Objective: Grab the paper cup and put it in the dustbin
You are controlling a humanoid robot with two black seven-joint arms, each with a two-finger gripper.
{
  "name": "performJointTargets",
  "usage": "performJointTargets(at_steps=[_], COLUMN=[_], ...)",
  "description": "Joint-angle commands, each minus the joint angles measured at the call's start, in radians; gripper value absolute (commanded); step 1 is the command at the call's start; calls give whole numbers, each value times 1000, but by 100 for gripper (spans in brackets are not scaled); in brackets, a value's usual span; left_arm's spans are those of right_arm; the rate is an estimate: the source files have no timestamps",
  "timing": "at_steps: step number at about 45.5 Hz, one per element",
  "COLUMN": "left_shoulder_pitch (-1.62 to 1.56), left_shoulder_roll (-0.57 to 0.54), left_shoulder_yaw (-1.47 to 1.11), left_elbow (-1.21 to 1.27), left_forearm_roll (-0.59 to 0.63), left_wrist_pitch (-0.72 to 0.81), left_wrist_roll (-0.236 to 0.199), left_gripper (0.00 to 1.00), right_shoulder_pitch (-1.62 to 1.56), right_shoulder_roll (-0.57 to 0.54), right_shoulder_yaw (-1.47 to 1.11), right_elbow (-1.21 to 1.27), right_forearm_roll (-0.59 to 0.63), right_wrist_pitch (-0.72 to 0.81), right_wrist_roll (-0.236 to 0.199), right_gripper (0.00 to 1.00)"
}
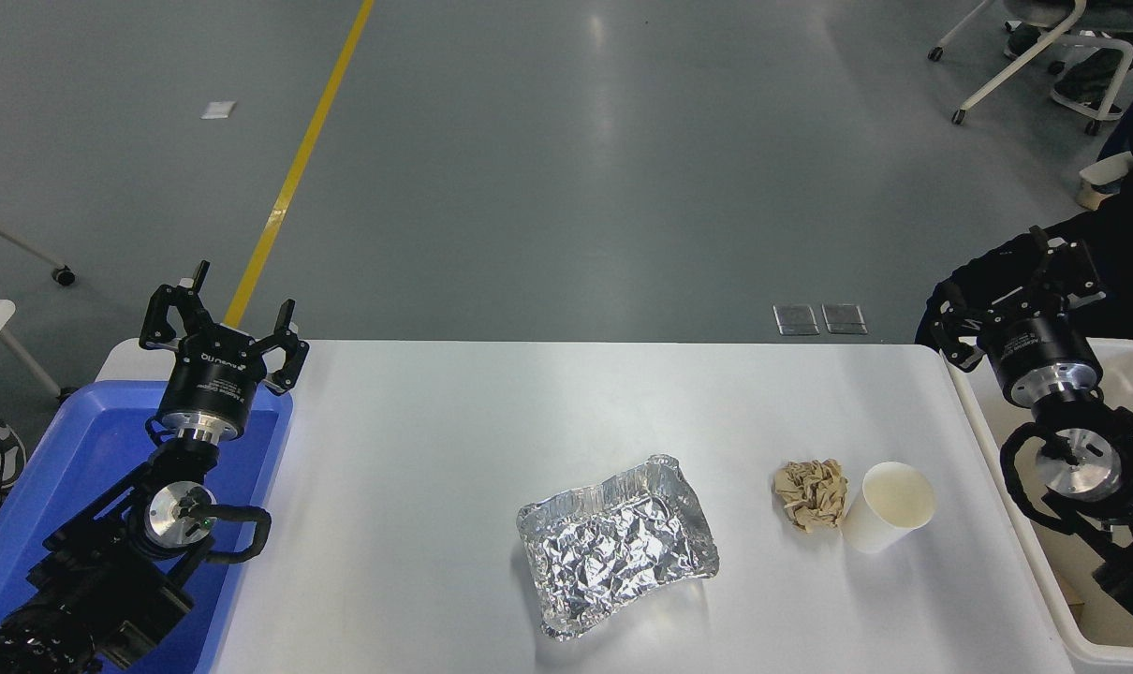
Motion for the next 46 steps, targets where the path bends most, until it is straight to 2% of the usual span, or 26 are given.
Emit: performJointTargets(at_steps=[1,46], left_shoulder_pitch=[0,0], left_shoulder_roll=[0,0], left_shoulder_yaw=[1,3], left_elbow=[-1,1], left_forearm_roll=[0,0], left_wrist_pitch=[1,1], left_wrist_roll=[1,1], left_gripper=[98,98], right_shoulder_pitch=[1,4], right_shoulder_roll=[0,12], right_shoulder_yaw=[0,-18], right_elbow=[0,-1], right_forearm_roll=[-1,-1], right_wrist_pitch=[0,0], right_wrist_roll=[-1,-1], right_gripper=[100,100])
